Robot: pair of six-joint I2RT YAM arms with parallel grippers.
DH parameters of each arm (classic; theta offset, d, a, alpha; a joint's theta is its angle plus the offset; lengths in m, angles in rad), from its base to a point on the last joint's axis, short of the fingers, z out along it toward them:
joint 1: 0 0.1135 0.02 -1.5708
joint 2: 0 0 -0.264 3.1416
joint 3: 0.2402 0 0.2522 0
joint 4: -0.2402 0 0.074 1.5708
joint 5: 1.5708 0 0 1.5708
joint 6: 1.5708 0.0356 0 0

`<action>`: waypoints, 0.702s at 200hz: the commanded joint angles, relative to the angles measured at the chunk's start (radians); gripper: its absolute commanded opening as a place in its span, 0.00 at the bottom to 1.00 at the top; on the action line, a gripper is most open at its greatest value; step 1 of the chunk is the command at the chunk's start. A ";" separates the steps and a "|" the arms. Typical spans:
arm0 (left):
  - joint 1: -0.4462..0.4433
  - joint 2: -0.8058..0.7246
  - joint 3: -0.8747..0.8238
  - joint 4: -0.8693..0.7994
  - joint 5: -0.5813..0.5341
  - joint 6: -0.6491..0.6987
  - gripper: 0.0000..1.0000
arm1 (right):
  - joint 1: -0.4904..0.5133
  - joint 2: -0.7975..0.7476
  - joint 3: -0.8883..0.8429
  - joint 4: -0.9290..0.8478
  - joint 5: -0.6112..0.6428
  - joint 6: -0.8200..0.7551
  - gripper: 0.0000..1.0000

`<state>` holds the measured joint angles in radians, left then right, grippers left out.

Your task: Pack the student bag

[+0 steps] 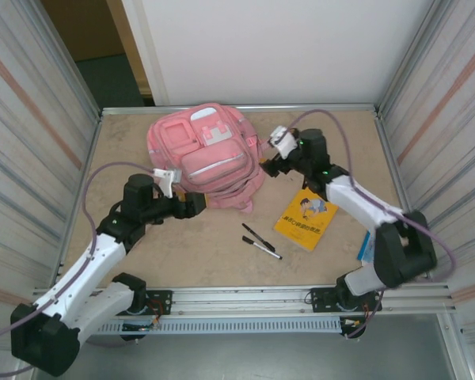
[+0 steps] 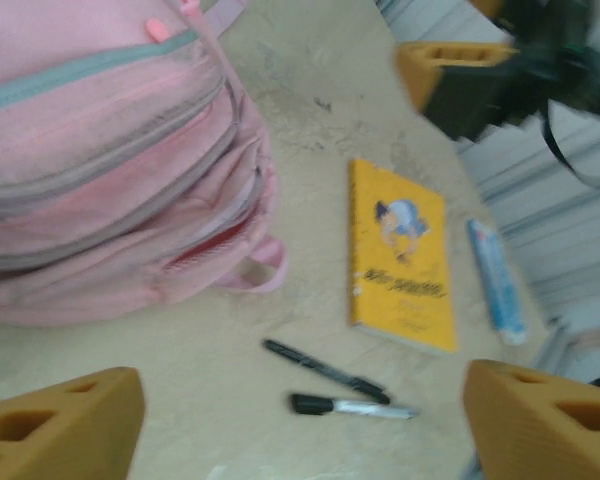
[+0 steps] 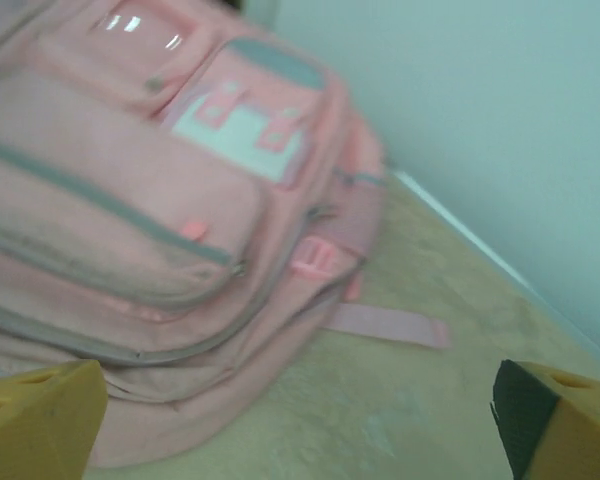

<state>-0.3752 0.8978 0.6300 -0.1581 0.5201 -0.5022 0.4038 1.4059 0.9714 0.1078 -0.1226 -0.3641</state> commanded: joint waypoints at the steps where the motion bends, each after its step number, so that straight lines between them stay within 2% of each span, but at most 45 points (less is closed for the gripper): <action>1: 0.039 0.069 -0.010 0.173 0.190 -0.255 0.86 | -0.008 -0.202 0.019 -0.320 0.296 0.419 0.99; 7: 0.041 0.085 -0.031 0.224 0.188 -0.310 0.84 | -0.011 -0.254 0.041 -0.436 0.399 0.504 0.99; 15: 0.022 0.104 -0.028 0.236 0.176 -0.300 0.83 | -0.014 -0.321 0.055 -0.558 0.520 0.602 0.99; 26: -0.031 0.128 0.030 0.132 0.110 -0.219 0.83 | -0.023 -0.406 0.057 -0.681 0.634 0.722 0.99; 33: -0.081 0.148 0.081 0.042 0.055 -0.150 0.84 | -0.038 -0.474 0.059 -0.782 0.650 0.781 0.99; 52: -0.220 0.234 0.201 -0.075 -0.038 -0.014 0.85 | -0.095 -0.626 -0.002 -0.868 0.517 0.764 0.99; 75: -0.352 0.393 0.299 -0.062 -0.079 0.054 0.90 | -0.245 -0.686 -0.085 -0.957 0.330 0.849 0.99; 82: -0.390 0.454 0.343 -0.071 -0.100 0.071 0.98 | -0.302 -0.676 -0.107 -0.980 0.261 0.860 0.99; 110: -0.483 0.666 0.537 -0.118 -0.227 0.117 0.99 | -0.517 -0.574 -0.215 -0.956 -0.038 0.868 0.99; 140: -0.514 0.876 0.680 -0.093 -0.182 0.124 0.99 | -0.584 -0.392 -0.205 -0.931 -0.091 0.905 0.99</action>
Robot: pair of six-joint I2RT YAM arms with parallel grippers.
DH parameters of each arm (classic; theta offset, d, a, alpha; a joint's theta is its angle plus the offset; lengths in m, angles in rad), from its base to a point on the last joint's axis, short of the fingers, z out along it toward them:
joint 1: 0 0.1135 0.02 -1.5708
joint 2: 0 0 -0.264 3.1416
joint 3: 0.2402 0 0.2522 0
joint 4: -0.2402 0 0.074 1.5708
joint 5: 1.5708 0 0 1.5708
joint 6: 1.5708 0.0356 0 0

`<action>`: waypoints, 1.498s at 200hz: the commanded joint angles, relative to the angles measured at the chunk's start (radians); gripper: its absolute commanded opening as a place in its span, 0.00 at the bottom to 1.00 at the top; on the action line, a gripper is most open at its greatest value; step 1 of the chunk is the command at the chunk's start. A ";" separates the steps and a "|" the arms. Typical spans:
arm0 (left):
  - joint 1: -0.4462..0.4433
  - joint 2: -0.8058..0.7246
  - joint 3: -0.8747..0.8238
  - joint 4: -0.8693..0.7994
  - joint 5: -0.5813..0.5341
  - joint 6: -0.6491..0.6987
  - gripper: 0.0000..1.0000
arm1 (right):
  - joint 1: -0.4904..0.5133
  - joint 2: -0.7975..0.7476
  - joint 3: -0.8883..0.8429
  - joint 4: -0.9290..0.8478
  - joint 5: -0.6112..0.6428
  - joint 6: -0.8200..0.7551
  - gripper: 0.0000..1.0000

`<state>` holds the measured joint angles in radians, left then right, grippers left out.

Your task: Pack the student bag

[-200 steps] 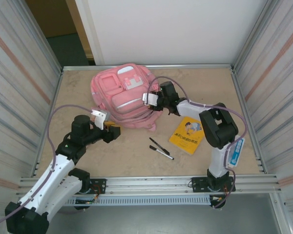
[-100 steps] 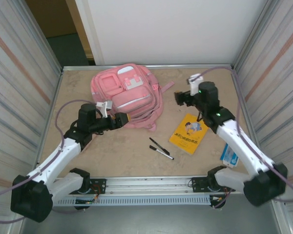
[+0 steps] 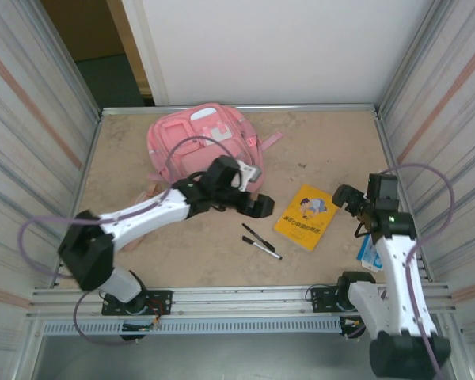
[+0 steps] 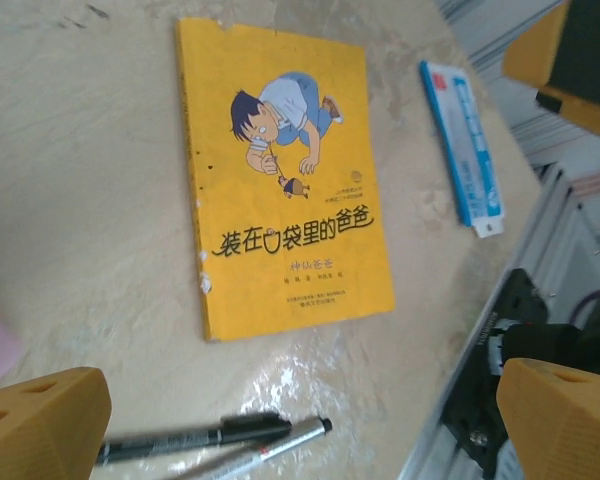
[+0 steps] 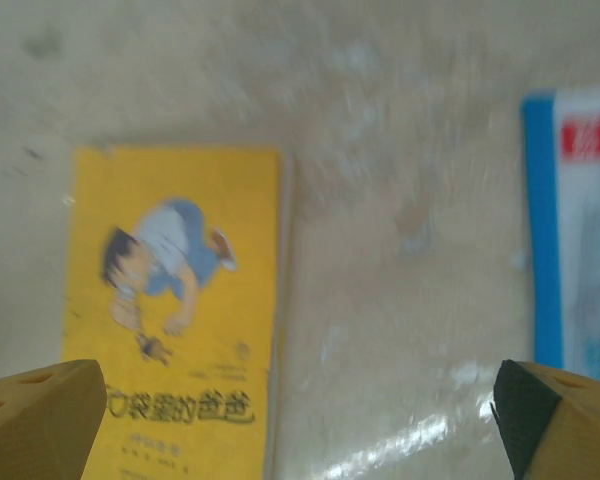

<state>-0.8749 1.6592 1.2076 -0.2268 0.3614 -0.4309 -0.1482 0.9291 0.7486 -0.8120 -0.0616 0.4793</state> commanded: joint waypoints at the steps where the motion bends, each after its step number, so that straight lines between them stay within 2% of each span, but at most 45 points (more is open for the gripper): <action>1: -0.015 0.121 0.106 -0.025 -0.023 0.054 0.99 | -0.033 0.093 0.017 -0.009 -0.152 0.062 0.99; 9: -0.016 0.172 0.142 -0.026 -0.009 0.059 0.99 | -0.033 0.133 0.015 0.014 -0.157 0.072 1.00; 21: -0.017 0.242 0.188 -0.033 -0.005 0.064 0.99 | -0.032 0.197 0.005 0.057 -0.173 0.070 0.87; 37: -0.016 0.326 0.257 -0.056 -0.001 0.052 0.99 | -0.031 0.272 0.008 0.101 -0.179 0.045 0.74; 60: -0.020 0.417 0.326 -0.064 0.034 0.016 0.99 | -0.021 0.339 -0.002 0.159 -0.145 0.036 0.68; 81: -0.022 0.488 0.375 -0.093 0.043 0.005 0.95 | -0.018 0.402 -0.017 0.215 -0.206 0.024 0.60; 98: -0.022 0.522 0.406 -0.130 0.035 0.003 0.94 | -0.009 0.468 -0.014 0.238 -0.234 0.002 0.39; 116: -0.021 0.551 0.431 -0.137 0.064 -0.008 0.93 | -0.005 0.530 -0.001 0.243 -0.249 -0.019 0.29; 169: 0.008 0.588 0.437 -0.117 0.152 -0.116 0.90 | 0.041 0.614 -0.019 0.315 -0.358 -0.046 0.24; 215: 0.055 0.573 0.421 -0.149 0.222 -0.178 0.83 | 0.029 0.657 -0.034 0.411 -0.545 -0.043 0.25; 227: 0.061 0.556 0.414 -0.150 0.218 -0.179 0.82 | 0.013 0.674 -0.050 0.468 -0.626 -0.026 0.25; 249: 0.069 0.486 0.334 -0.029 0.202 -0.201 0.77 | -0.017 0.712 -0.075 0.567 -0.779 0.032 0.25; 264: 0.077 0.447 0.293 0.058 0.237 -0.232 0.70 | -0.016 0.707 -0.081 0.570 -0.774 0.033 0.26; 277: 0.081 0.420 0.287 0.074 0.255 -0.246 0.69 | -0.014 0.701 -0.079 0.557 -0.748 0.016 0.26; 299: 0.082 0.371 0.264 0.077 0.208 -0.254 0.60 | -0.013 0.696 -0.080 0.548 -0.748 0.010 0.26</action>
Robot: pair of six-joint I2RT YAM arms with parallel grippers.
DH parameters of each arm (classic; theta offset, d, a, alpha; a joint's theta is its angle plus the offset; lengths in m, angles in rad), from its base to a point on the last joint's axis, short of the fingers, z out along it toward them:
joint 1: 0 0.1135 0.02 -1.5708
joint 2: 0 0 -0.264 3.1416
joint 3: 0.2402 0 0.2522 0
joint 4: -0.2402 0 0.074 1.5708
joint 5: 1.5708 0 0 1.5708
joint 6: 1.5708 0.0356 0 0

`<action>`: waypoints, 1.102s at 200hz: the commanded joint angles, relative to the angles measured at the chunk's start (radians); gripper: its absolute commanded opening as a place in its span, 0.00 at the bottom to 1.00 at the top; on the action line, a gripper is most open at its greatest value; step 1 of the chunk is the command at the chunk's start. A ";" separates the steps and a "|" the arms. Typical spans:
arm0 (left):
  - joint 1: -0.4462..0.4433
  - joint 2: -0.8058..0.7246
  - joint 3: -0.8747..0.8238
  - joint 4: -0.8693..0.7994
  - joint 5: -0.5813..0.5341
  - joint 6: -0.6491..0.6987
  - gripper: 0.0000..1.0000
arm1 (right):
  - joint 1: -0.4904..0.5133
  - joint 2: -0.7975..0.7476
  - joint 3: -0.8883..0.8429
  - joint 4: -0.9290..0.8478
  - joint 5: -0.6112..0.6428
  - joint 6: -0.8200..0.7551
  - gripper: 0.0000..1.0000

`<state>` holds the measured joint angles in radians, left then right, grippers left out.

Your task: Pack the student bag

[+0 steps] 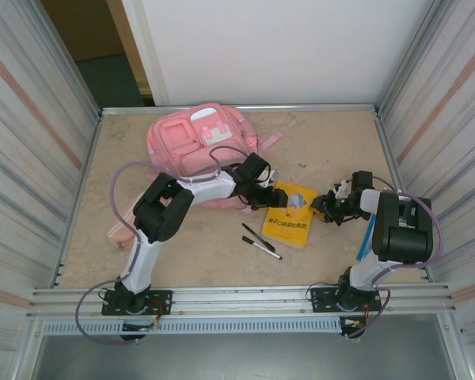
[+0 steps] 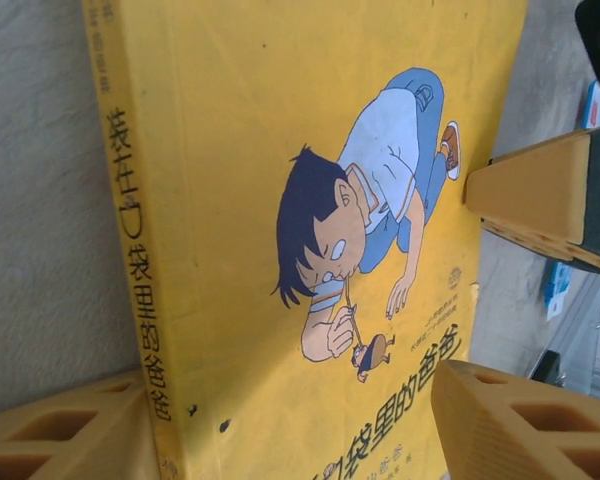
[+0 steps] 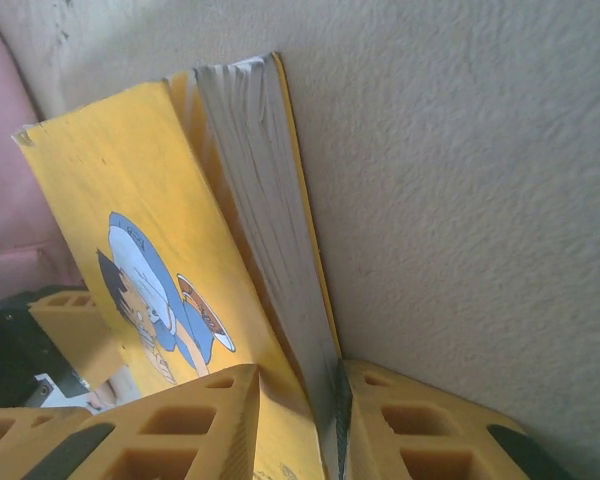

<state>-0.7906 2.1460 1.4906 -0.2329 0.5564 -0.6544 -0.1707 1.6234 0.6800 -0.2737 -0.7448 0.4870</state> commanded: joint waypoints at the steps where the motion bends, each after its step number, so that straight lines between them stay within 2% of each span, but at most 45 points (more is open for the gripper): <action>1: -0.003 -0.117 -0.021 0.086 0.011 -0.032 0.60 | 0.009 0.000 -0.013 0.011 -0.065 0.003 0.26; 34: 0.001 -0.151 -0.064 0.150 -0.012 -0.043 0.35 | 0.016 -0.006 -0.012 0.010 -0.050 -0.008 0.29; 48: -0.002 -0.143 -0.054 0.140 -0.008 -0.032 0.34 | 0.017 -0.011 -0.012 0.015 -0.045 -0.008 0.31; 59: -0.004 -0.135 -0.044 0.125 -0.008 -0.021 0.28 | 0.017 -0.012 -0.016 0.033 -0.040 0.000 0.33; 99: -0.014 -0.117 -0.023 0.089 -0.036 -0.015 0.27 | 0.020 -0.025 -0.016 0.055 -0.041 0.010 0.34; 136: -0.015 -0.129 -0.025 0.090 -0.037 -0.024 0.12 | 0.031 -0.047 -0.018 0.064 -0.056 0.014 0.35; 161: -0.010 -0.192 -0.047 0.062 -0.100 -0.027 0.00 | 0.042 -0.085 -0.025 0.059 -0.033 0.007 0.38; 180: 0.002 -0.262 -0.076 0.038 -0.155 -0.042 0.00 | 0.057 -0.142 -0.021 0.037 -0.011 0.010 0.42; 208: 0.024 -0.391 -0.116 0.011 -0.226 -0.047 0.00 | 0.156 -0.276 0.026 -0.057 0.153 0.013 0.51; 220: 0.040 -0.448 -0.123 -0.023 -0.263 -0.055 0.00 | 0.204 -0.345 0.044 -0.085 0.230 0.041 0.59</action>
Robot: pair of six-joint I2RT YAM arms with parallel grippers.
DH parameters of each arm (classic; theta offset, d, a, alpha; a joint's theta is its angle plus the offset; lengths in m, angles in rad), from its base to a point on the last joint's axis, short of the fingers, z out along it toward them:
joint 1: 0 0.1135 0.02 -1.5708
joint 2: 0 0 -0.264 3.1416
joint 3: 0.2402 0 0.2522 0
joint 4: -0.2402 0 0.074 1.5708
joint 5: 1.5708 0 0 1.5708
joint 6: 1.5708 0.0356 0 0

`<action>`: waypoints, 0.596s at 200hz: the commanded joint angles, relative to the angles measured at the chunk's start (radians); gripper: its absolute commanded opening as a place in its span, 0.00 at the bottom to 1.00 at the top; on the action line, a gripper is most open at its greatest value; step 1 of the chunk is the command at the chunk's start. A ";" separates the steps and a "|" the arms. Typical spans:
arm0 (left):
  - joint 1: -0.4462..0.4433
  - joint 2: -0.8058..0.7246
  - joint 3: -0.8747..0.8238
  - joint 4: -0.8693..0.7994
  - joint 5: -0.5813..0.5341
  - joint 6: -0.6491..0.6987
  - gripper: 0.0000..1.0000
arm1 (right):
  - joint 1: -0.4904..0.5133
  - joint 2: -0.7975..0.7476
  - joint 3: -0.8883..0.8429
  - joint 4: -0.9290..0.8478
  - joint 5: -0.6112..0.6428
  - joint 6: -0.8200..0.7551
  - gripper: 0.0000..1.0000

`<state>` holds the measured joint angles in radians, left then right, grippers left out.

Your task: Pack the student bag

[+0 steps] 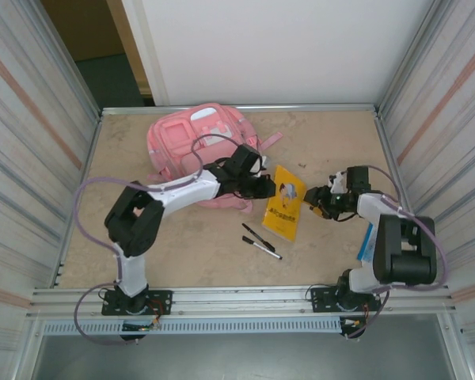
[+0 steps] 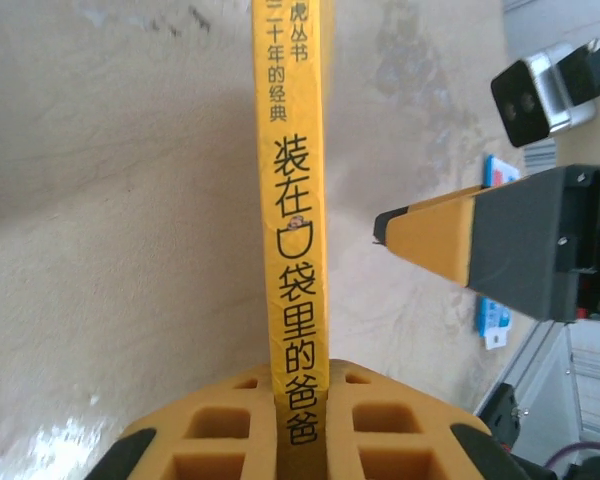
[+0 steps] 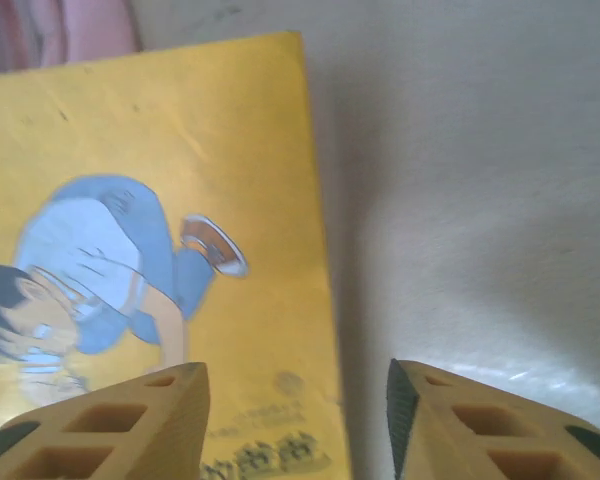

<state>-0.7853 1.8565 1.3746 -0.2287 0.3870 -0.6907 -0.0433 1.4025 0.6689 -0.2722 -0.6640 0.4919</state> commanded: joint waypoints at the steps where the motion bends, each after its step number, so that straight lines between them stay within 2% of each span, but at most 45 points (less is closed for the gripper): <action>1: 0.036 -0.164 -0.007 -0.031 -0.097 -0.020 0.00 | 0.082 -0.130 0.057 -0.089 0.156 0.038 0.59; 24: 0.082 -0.280 -0.038 -0.087 -0.164 -0.051 0.00 | 0.145 -0.255 0.076 -0.113 0.260 0.074 0.64; 47: 0.152 -0.410 -0.099 -0.125 -0.226 -0.137 0.00 | 0.212 -0.337 0.083 -0.082 0.265 0.165 0.65; 60: 0.180 -0.489 -0.155 -0.095 -0.266 -0.143 0.00 | 0.253 -0.364 0.097 -0.101 0.267 0.347 0.66; 75: 0.207 -0.571 -0.217 -0.047 -0.315 -0.152 0.00 | 0.323 -0.394 0.081 -0.095 0.274 0.712 0.71; 82: 0.223 -0.601 -0.243 -0.035 -0.337 -0.180 0.00 | 0.373 -0.404 0.057 -0.026 0.273 0.863 0.72; 87: 0.235 -0.624 -0.261 -0.025 -0.351 -0.207 0.04 | 0.421 -0.406 0.040 0.048 0.285 0.933 0.72; 96: 0.258 -0.656 -0.288 -0.024 -0.372 -0.276 0.05 | 0.506 -0.403 0.035 0.136 0.340 1.010 0.76; 119: 0.309 -0.721 -0.351 0.039 -0.328 -0.371 0.01 | 0.679 -0.334 0.132 0.148 0.460 1.046 0.85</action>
<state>-0.5148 1.2091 1.0687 -0.3077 0.0765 -0.9203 0.5087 1.0218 0.7261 -0.2234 -0.3382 1.2789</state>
